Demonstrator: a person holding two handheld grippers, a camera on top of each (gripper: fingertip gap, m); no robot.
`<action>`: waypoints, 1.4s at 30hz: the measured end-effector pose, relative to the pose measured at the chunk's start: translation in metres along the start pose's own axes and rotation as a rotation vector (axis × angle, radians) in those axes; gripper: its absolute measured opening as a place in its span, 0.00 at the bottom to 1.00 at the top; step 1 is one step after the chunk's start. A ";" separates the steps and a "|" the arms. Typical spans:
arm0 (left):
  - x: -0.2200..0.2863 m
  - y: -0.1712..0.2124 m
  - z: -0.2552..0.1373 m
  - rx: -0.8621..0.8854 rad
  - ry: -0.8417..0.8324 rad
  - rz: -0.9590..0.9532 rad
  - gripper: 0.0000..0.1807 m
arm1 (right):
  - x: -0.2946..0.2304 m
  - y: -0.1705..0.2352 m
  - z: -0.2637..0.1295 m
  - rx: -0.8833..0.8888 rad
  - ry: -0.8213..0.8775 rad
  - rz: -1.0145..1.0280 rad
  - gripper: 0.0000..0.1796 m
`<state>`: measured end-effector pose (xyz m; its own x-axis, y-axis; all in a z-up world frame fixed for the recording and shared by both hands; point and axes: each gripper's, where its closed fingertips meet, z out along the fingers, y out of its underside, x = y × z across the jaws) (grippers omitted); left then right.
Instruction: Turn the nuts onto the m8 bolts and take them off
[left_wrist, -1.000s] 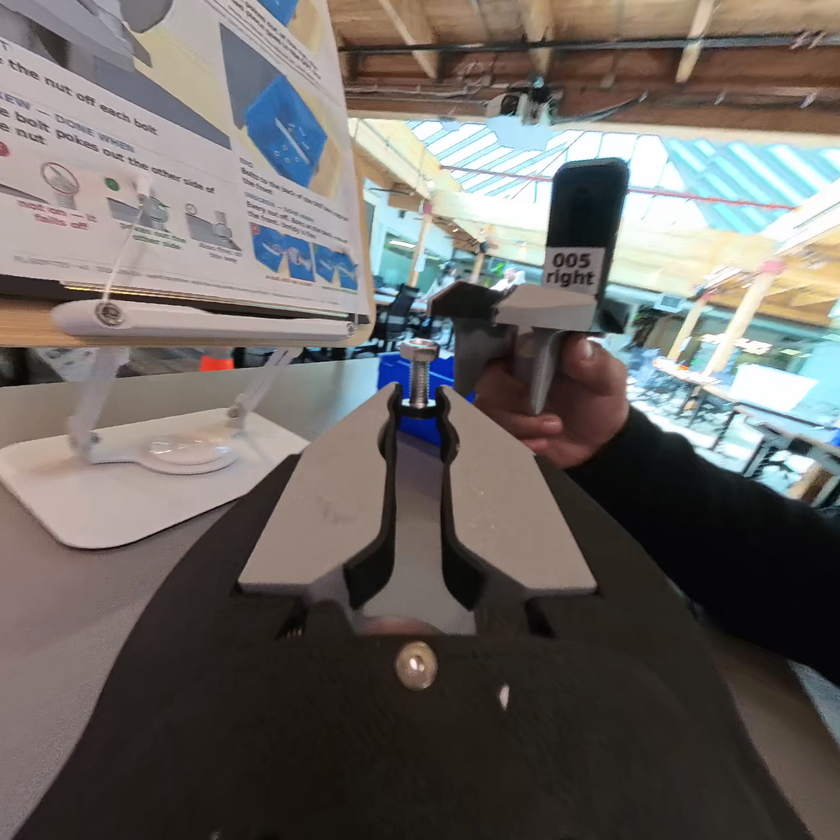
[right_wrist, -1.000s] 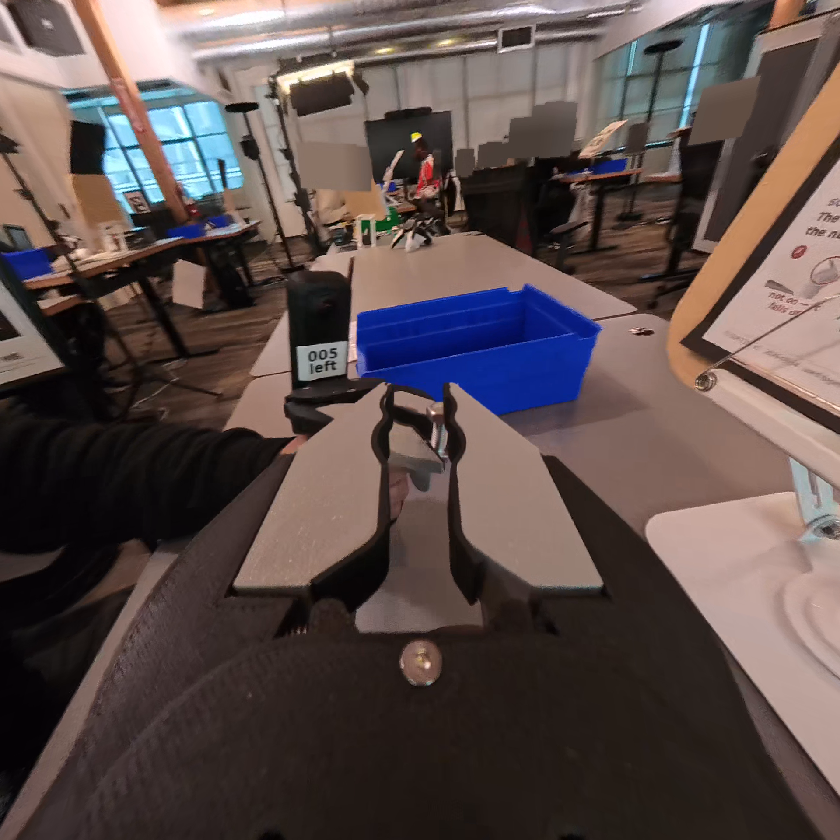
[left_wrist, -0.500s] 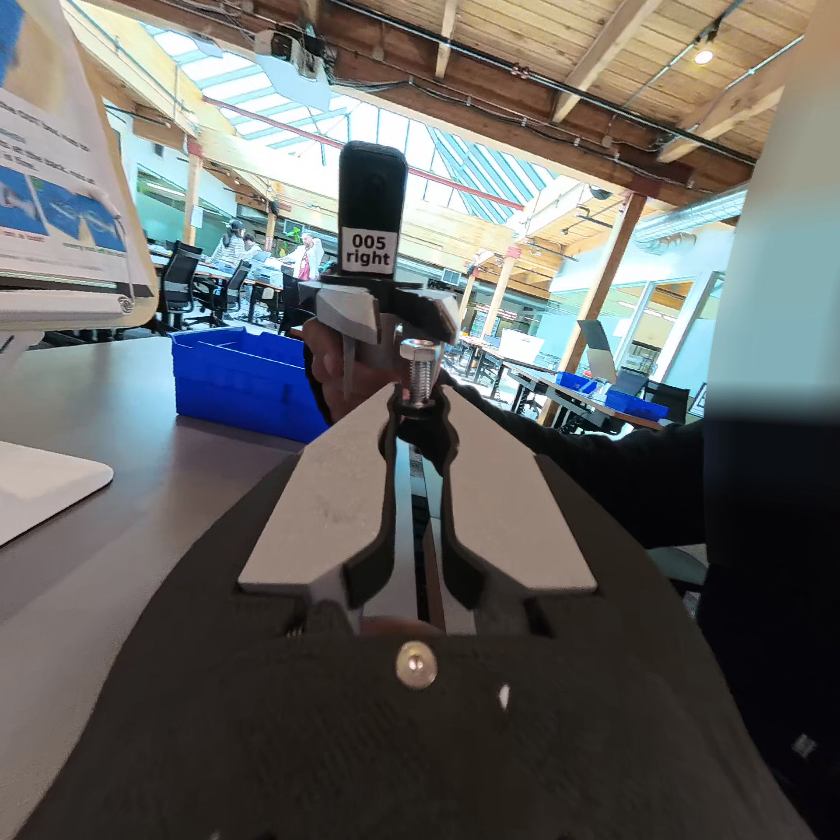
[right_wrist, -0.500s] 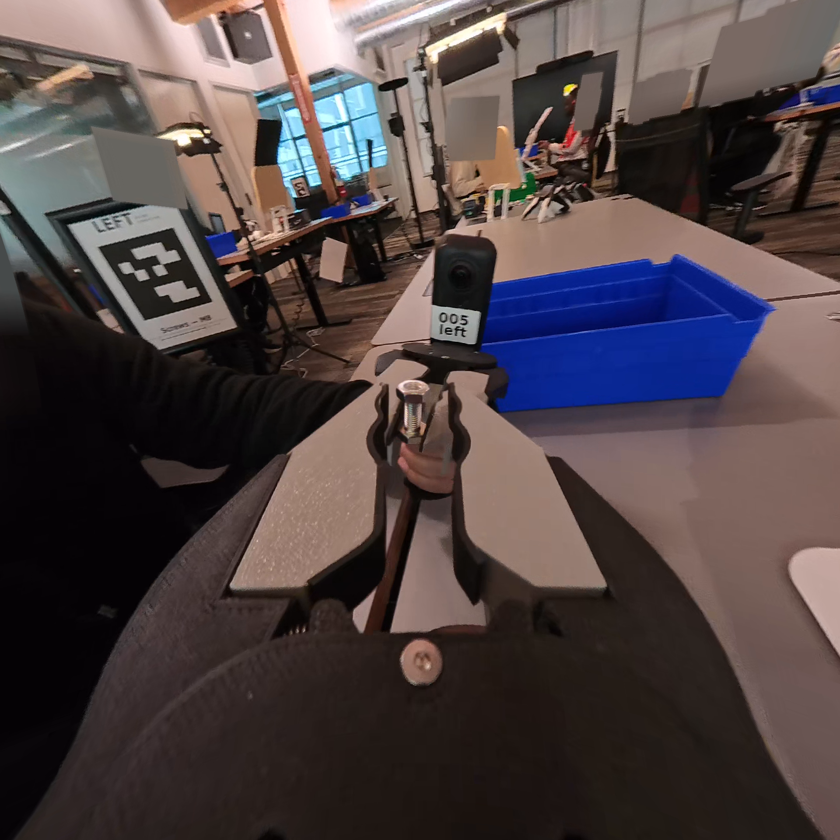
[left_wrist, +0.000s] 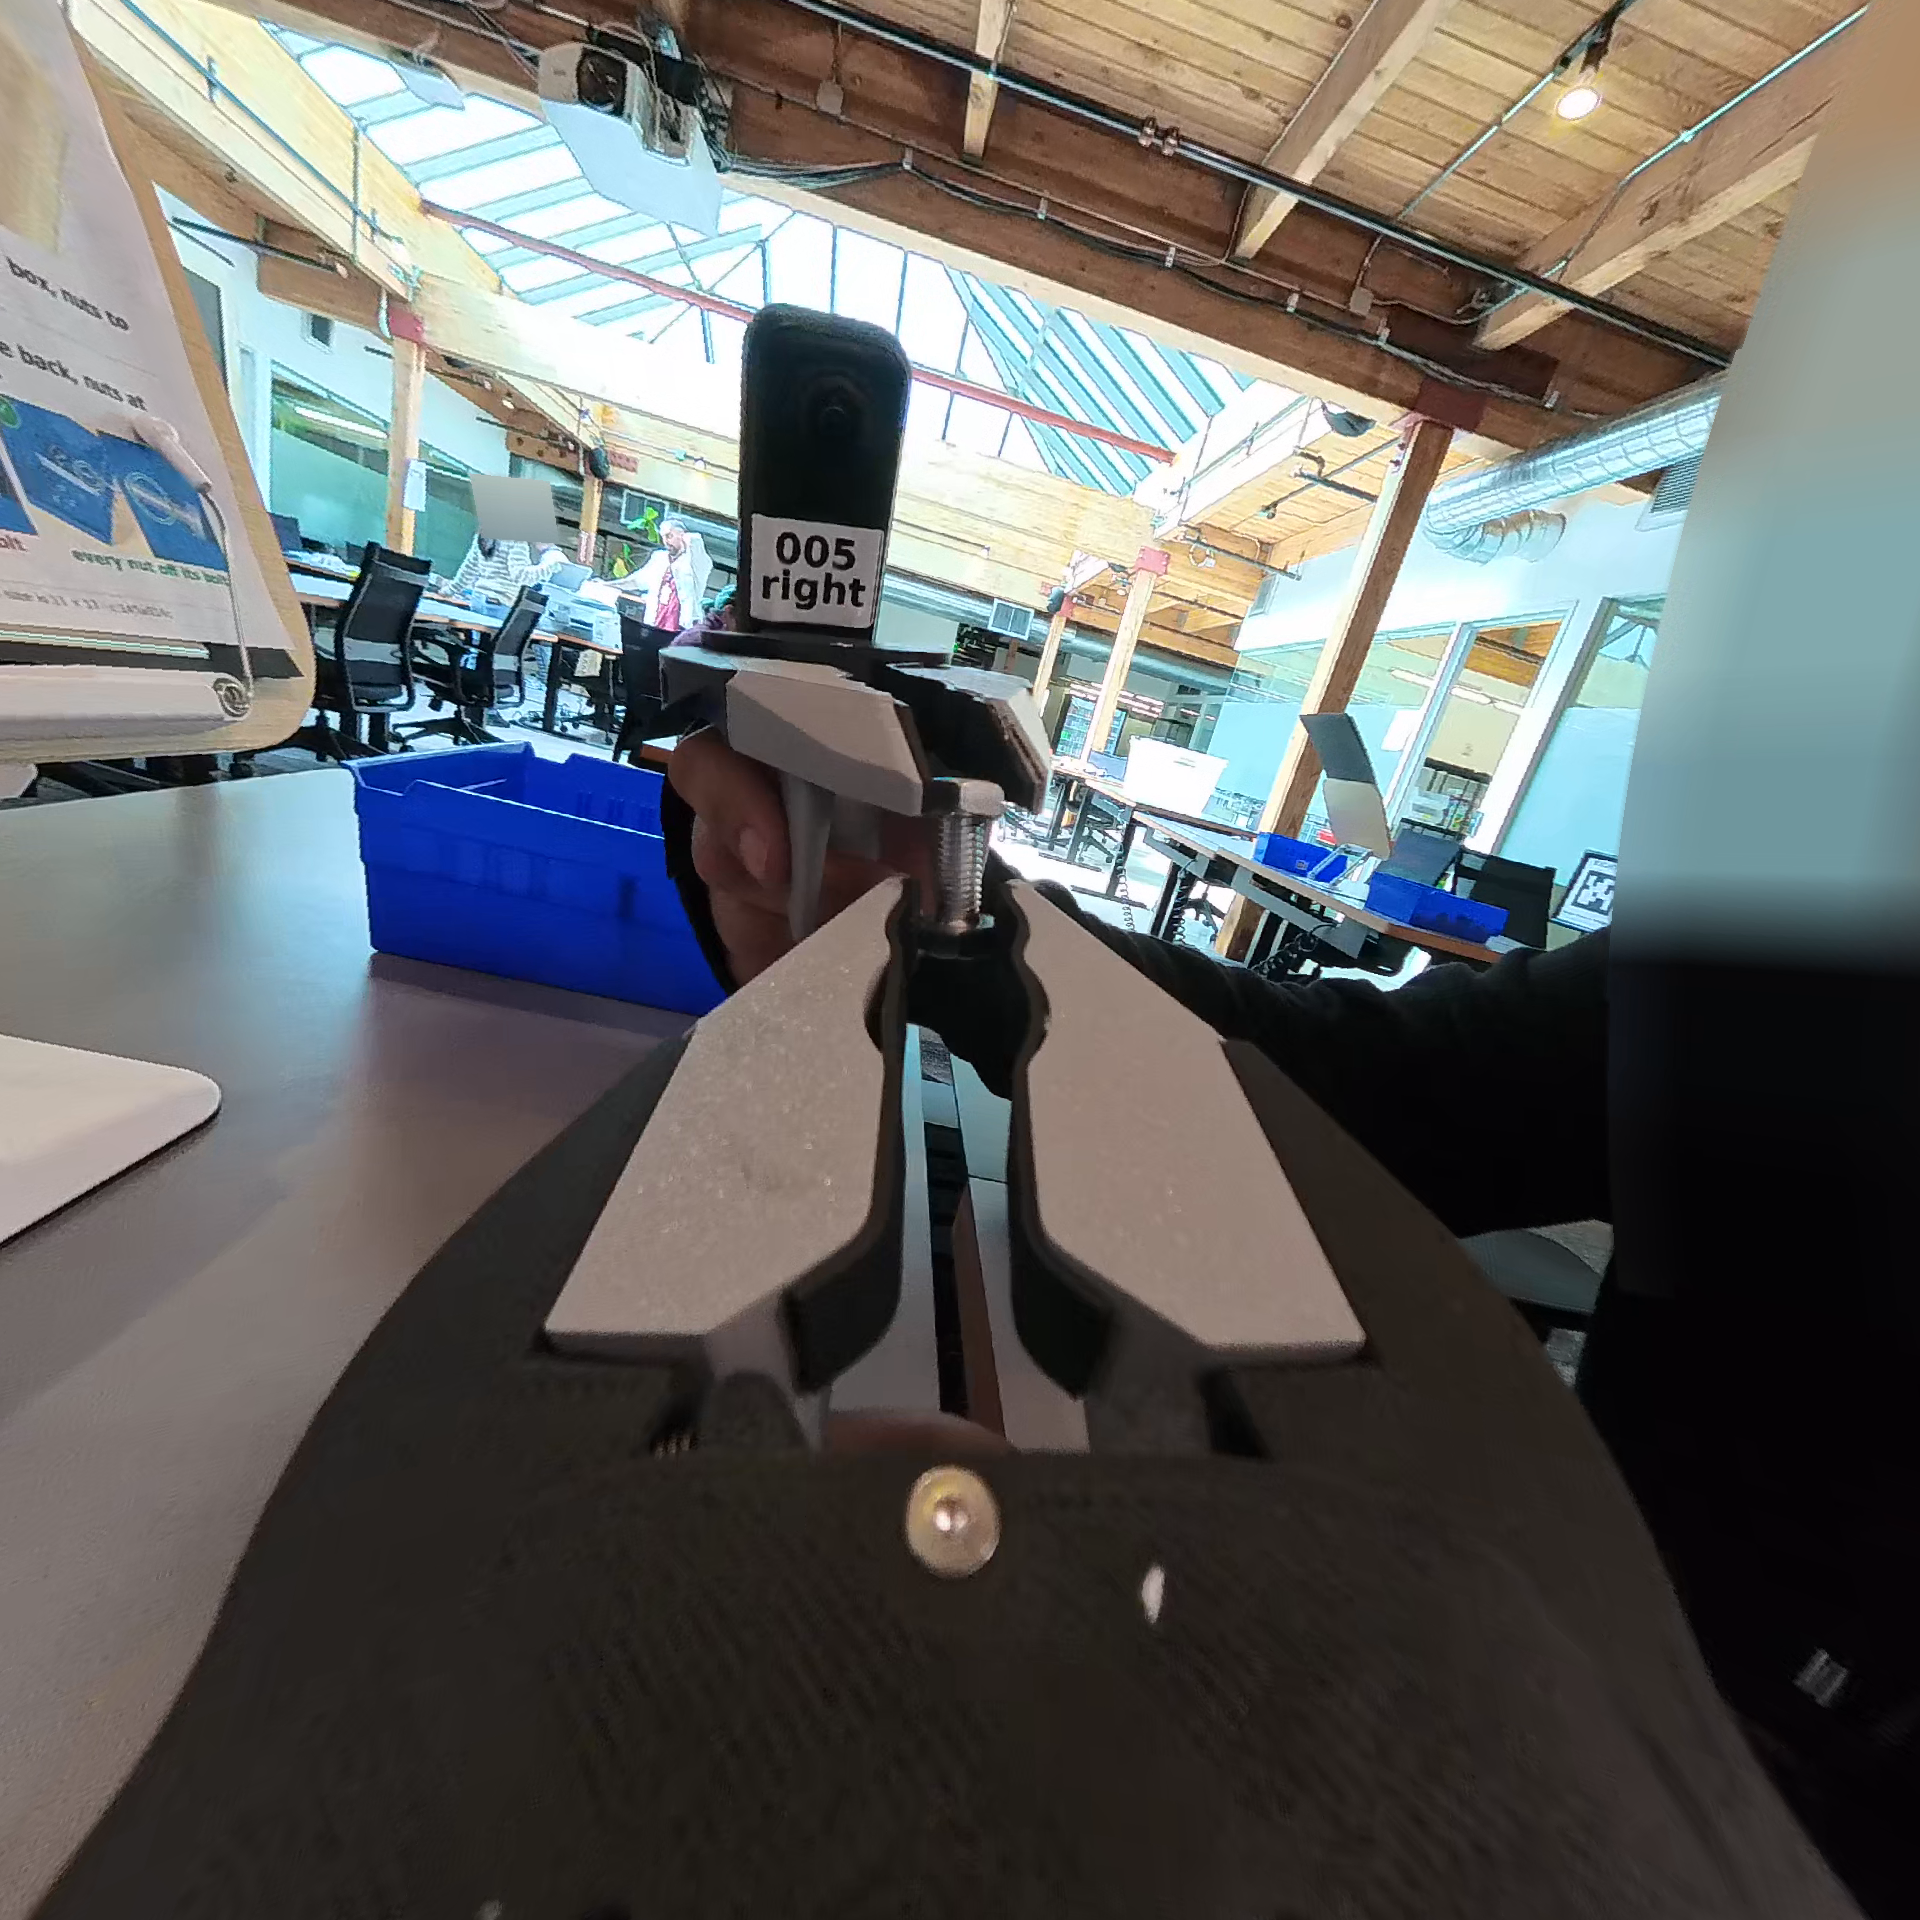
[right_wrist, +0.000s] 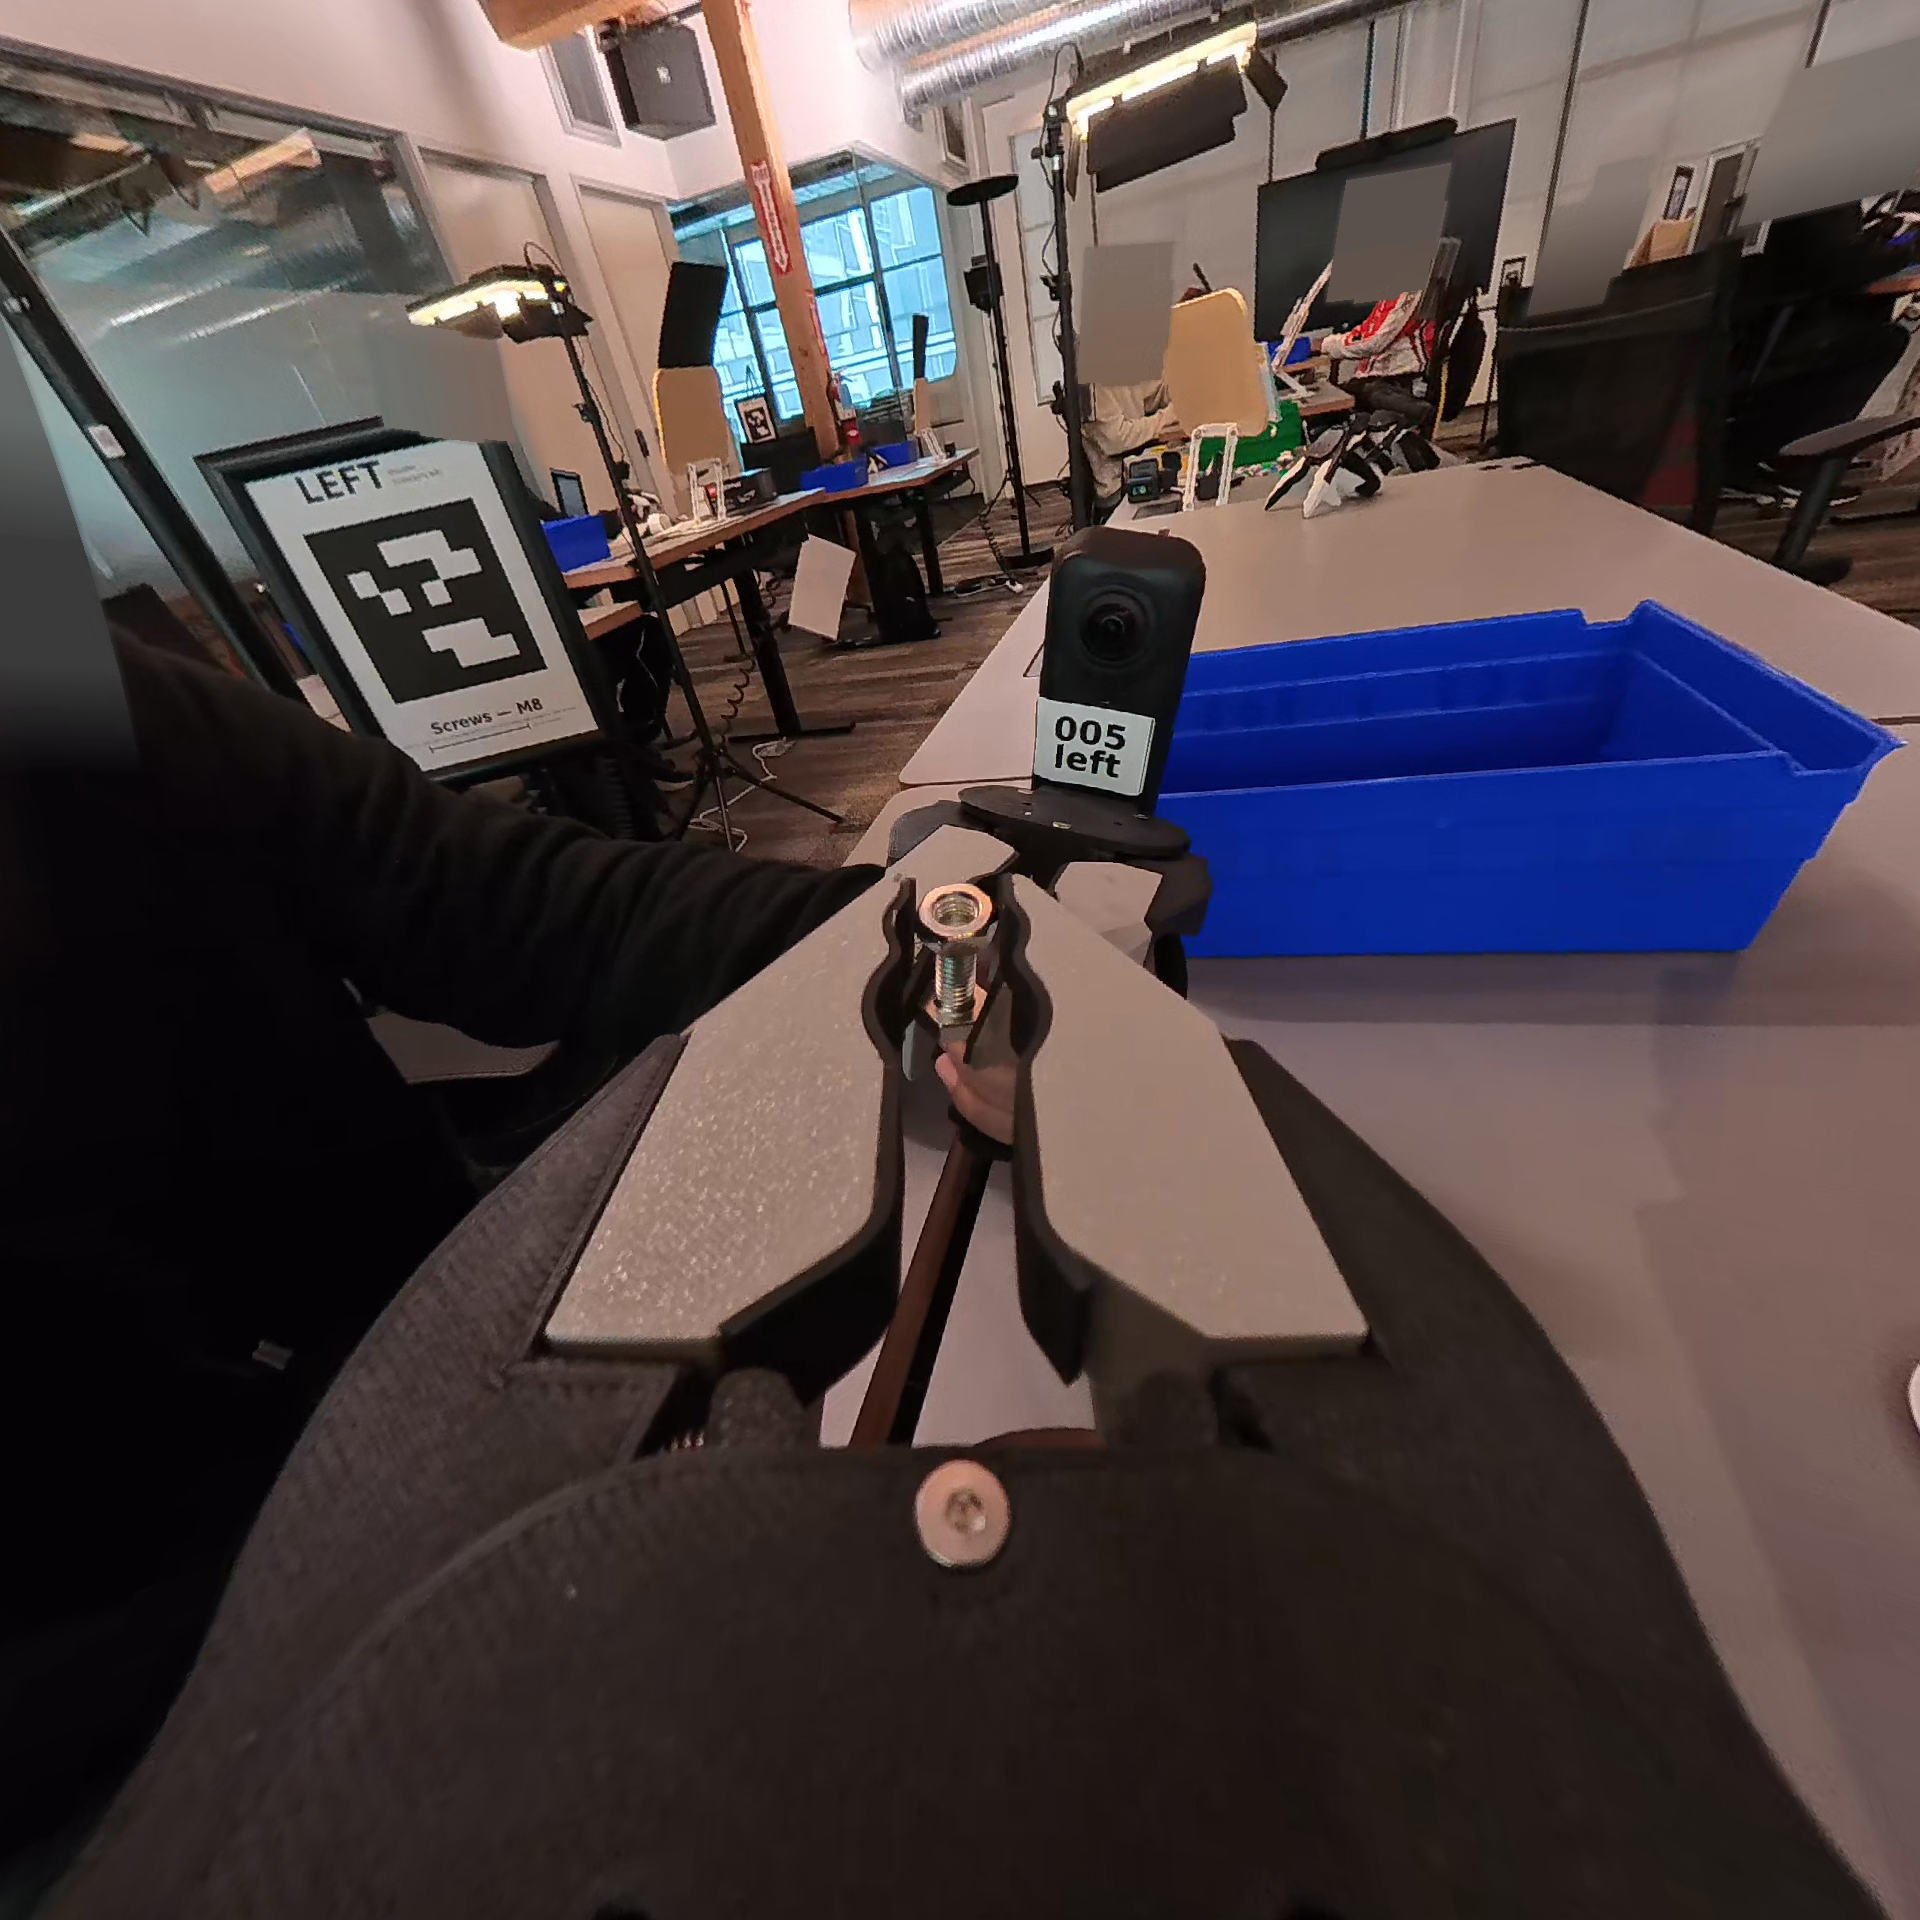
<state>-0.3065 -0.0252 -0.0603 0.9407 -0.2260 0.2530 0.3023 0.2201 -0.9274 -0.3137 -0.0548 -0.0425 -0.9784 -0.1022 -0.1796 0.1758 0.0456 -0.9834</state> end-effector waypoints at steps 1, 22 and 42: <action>-0.001 -0.001 0.000 0.007 -0.011 0.005 0.07 | 0.001 -0.001 0.000 0.007 0.005 0.003 0.07; -0.043 -0.008 -0.009 -0.005 -0.352 0.179 0.07 | 0.040 -0.001 -0.002 -0.052 0.292 0.034 0.06; -0.071 -0.016 -0.024 -0.039 -0.727 0.362 0.07 | 0.067 -0.003 0.000 -0.005 0.540 0.003 0.06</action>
<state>-0.3820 -0.0357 -0.0700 0.8480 0.5286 0.0385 -0.0328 0.1250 -0.9916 -0.3796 -0.0617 -0.0512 -0.8947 0.4236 -0.1417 0.1795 0.0505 -0.9825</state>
